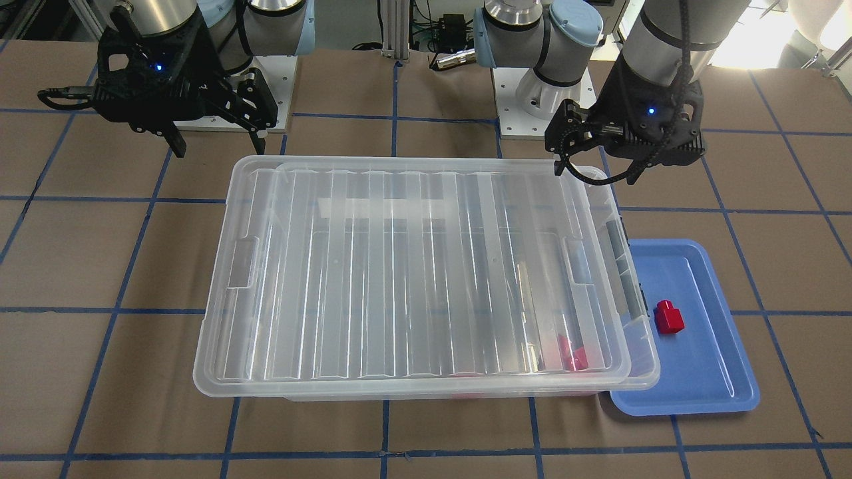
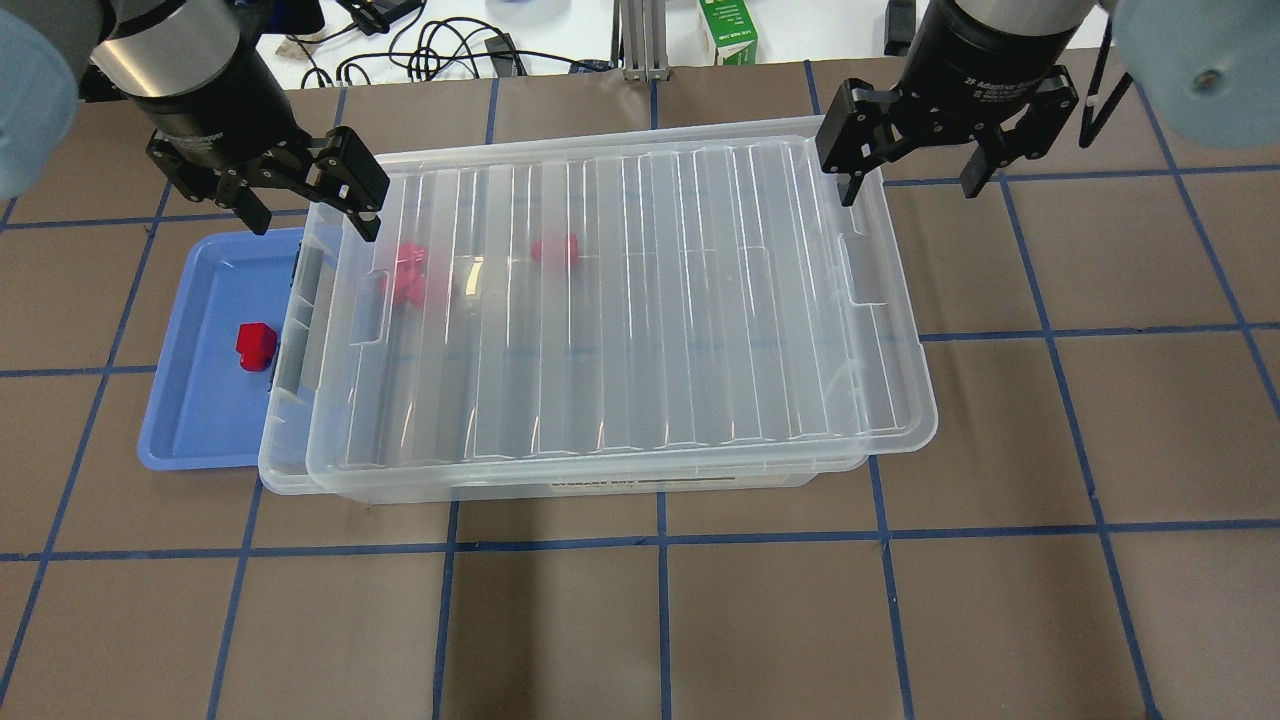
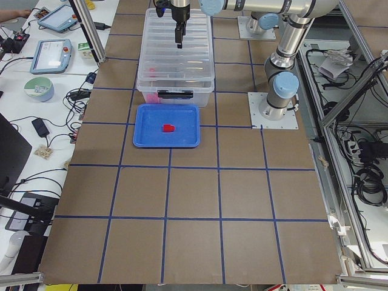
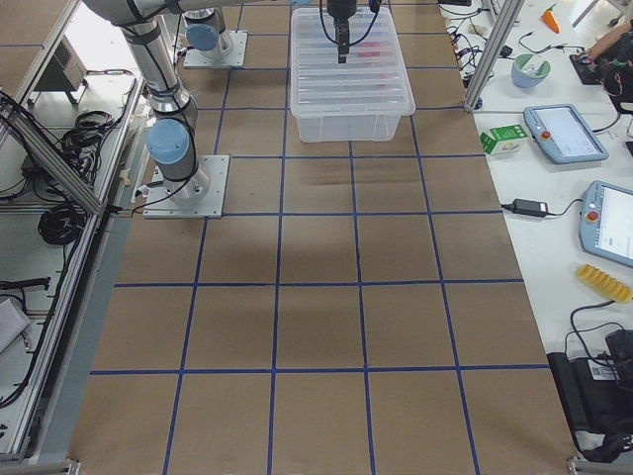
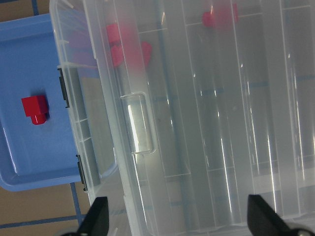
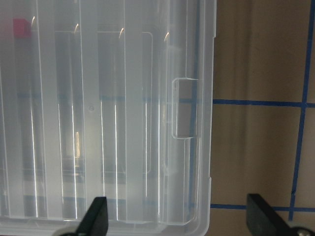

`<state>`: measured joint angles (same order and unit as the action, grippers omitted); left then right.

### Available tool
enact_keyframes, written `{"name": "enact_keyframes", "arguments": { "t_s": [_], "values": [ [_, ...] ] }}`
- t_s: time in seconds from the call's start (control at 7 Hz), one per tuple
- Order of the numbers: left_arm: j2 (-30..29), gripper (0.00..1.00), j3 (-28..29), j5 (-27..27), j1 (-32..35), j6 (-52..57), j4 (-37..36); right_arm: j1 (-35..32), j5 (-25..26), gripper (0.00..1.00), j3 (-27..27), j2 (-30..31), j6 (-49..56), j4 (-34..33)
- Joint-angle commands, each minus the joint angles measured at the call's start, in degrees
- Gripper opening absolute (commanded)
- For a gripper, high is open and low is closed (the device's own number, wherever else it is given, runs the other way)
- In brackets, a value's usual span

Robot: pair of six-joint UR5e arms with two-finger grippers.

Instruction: Place red block in blue tray from box

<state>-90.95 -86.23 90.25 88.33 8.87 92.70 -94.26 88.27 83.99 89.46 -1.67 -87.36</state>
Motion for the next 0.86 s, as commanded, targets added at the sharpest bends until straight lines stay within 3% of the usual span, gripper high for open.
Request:
{"name": "enact_keyframes", "arguments": {
  "t_s": [0.0, 0.71],
  "values": [
    [0.3, 1.00, 0.4, 0.5, 0.1, -0.3, 1.1, 0.0, 0.0, 1.00, 0.2, 0.0, 0.0, 0.0],
    [0.0, 1.00, 0.1, 0.5, 0.1, -1.2, 0.9, 0.0, -0.1, 1.00, 0.2, -0.2, 0.0, 0.0]
  ]
}}
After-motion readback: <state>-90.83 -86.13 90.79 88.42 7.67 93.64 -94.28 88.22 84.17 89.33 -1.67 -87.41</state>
